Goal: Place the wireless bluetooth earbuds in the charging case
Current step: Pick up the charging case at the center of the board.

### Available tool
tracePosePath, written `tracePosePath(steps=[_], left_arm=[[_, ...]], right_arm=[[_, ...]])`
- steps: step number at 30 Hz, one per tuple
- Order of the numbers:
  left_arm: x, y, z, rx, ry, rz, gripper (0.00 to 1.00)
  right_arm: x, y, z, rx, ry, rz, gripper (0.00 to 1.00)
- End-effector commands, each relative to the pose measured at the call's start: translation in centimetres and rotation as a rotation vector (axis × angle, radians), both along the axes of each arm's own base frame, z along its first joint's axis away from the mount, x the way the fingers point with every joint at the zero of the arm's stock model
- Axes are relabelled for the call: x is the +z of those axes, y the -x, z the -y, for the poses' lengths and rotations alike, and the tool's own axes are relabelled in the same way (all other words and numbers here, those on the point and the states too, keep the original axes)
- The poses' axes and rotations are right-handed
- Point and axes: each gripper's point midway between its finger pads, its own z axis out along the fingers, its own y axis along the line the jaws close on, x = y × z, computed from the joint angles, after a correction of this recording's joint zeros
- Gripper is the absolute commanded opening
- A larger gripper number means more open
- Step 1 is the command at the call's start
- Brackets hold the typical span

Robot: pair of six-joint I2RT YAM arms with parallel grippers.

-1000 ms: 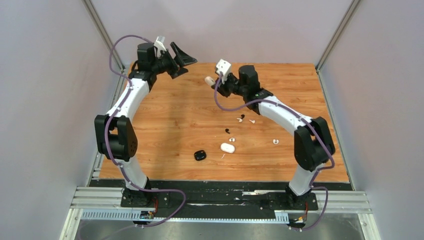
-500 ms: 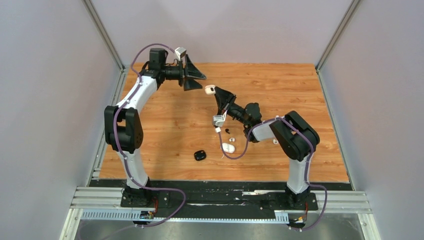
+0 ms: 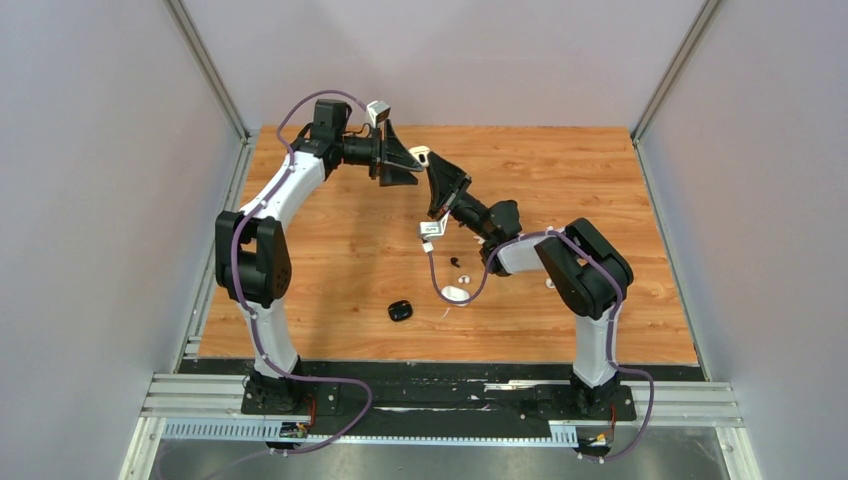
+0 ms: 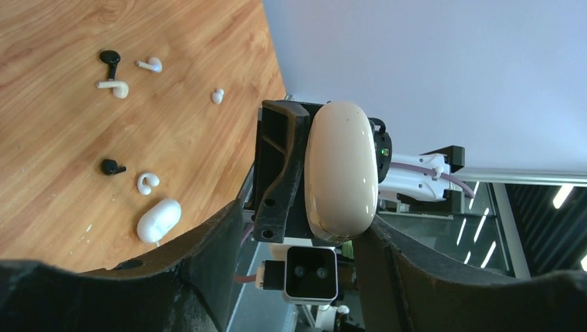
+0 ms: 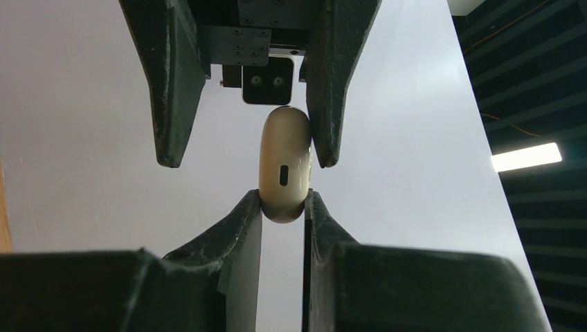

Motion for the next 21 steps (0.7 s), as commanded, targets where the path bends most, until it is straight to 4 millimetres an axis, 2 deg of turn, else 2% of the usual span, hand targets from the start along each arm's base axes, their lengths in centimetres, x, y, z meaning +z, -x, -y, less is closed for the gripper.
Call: tracePosePath(steps=[1,5,9,15,17,20,21], left_arm=[[1.2,-1.2,-0.5,0.03,-0.004,0.078,0.61],[1.9,-1.5,-0.4,0.03,0.01,0.121,0.43],[2.4,-1.7,-0.4,0.032,0.017,0.145,0.33],[2.7,-2.1,-0.3,0.039,0.023,0.171,0.32],[2.9,-2.2,-0.3,0.039,0.028,0.185,0.29],[3.3,-2.4,-0.3,0.04,0.034,0.211,0.03],[3.3,-2.4,-0.3,0.039,0.034,0.222,0.01]], right_arm=[[4.2,1.8,0.4,0.004,-0.065,0.151,0.0],[3.9,1.8,0.4,-0.001,-0.052,0.152,0.0],[3.4,1.9,0.0,0.005,-0.031,0.151,0.0],[3.0,2.4,-0.6,0.031,-0.01,0.159,0.0],[3.0,2.5,-0.7,0.037,-0.007,0.159,0.0],[2.6,2.5,-0.8,0.037,0.002,0.152,0.0],[2.6,2.4,-0.8,0.034,0.003,0.148,0.0]])
